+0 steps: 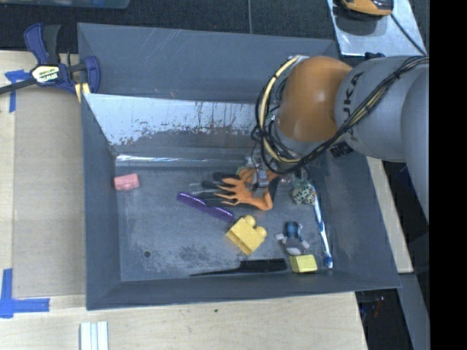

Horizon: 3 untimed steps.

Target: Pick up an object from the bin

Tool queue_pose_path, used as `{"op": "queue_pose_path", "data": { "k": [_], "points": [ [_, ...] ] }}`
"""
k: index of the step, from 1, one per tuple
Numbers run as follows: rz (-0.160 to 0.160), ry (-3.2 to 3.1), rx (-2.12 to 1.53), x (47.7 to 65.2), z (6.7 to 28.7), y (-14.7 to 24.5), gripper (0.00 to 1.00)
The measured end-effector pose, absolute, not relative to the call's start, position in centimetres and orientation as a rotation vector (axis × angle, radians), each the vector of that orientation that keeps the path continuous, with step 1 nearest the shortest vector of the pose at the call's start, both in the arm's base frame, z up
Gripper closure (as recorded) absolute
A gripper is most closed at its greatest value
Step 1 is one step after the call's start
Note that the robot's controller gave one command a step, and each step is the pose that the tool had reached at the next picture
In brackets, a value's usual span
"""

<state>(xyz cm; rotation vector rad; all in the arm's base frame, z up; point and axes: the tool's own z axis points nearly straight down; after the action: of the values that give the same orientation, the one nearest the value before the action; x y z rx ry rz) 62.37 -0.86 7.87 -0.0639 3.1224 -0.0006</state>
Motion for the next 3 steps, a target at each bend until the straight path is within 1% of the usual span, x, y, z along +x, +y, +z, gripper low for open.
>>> {"op": "queue_pose_path", "data": {
  "k": [1,3],
  "points": [
    [0.0,3.122,-0.063,62.4,7.9,-0.9,1.0],
    [-0.001,3.117,-0.061,62.4,12.0,-0.9,1.0]
  ]
}}
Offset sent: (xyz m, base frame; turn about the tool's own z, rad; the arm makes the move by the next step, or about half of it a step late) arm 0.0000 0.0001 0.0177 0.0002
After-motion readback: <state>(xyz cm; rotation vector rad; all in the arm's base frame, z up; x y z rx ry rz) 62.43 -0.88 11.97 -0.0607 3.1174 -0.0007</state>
